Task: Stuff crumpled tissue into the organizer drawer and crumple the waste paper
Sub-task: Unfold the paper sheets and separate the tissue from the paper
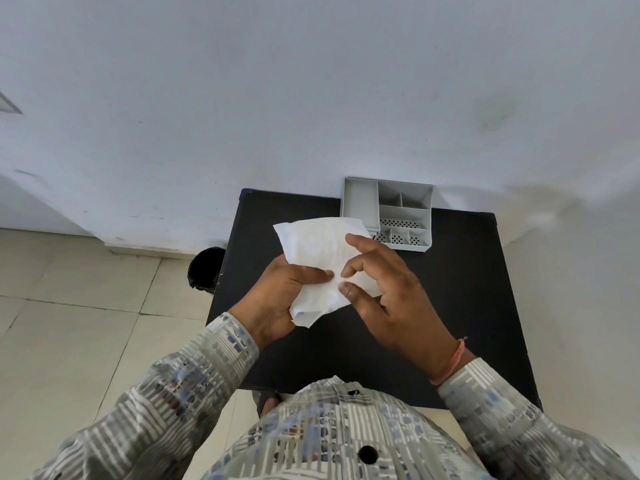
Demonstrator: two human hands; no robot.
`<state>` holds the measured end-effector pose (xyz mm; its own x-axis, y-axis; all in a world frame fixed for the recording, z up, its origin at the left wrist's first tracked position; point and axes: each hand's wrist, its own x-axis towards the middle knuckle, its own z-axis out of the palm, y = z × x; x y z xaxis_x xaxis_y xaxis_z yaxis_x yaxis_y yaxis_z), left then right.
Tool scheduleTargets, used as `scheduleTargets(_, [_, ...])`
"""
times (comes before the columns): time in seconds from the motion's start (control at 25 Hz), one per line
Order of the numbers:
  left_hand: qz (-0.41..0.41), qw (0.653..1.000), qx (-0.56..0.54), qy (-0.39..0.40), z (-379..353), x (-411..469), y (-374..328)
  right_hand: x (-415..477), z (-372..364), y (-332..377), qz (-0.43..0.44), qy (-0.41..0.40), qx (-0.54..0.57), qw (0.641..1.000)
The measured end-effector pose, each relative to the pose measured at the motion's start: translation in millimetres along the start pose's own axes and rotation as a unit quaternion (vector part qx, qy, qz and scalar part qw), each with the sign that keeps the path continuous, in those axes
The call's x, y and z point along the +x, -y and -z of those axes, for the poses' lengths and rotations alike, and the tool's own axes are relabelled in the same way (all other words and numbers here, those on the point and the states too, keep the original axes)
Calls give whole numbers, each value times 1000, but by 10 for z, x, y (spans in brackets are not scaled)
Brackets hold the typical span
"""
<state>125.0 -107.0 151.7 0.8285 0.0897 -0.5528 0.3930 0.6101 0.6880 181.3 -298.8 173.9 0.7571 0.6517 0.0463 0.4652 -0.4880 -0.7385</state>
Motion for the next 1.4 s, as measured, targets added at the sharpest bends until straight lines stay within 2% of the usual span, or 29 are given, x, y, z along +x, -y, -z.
scheduleTargets(0.12, [4,1000,0,-2,-79,-48,-16,-29,28,-37,-33,32,1,999])
scheduleTargets(0.28, [38,996,-30,-69,-41,19,-24,-157,122,5,-13,12,41,999])
scheduleTargets(0.36, [63,989,-77,-108,2,58,-34,-239,164,-48,13,41,21,999])
scheduleTargets(0.44, [64,984,-97,-137,41,86,-47,-306,194,-113,5,87,-8,996])
scheduleTargets(0.48, [62,983,-99,-140,55,89,-56,-332,210,-116,-2,85,-6,996])
scheduleTargets(0.56, [57,985,-95,-135,78,91,-57,-326,229,-45,6,8,10,1000])
scheduleTargets(0.64, [61,987,-81,-127,80,92,-31,-233,200,59,31,-92,-36,995])
scheduleTargets(0.68, [66,988,-80,-117,66,81,-17,-157,162,74,48,-109,-86,989])
scheduleTargets(0.76, [79,991,-79,-77,4,52,12,-17,68,51,67,-52,-215,973])
scheduleTargets(0.84, [84,993,-67,-45,-58,17,8,63,-5,-19,69,8,-265,962])
scheduleTargets(1.0, [75,996,-55,4,-59,-59,-19,62,-18,-94,63,-36,-197,978])
scheduleTargets(1.16, [64,996,39,47,-109,-178,58,81,-115,-83,-63,-51,-31,996])
scheduleTargets(1.28, [18,983,180,-13,-101,-152,186,95,-206,-135,-121,-34,8,992])
scheduleTargets(1.4, [-26,964,252,-80,11,-87,253,81,-253,-193,-169,-28,33,985])
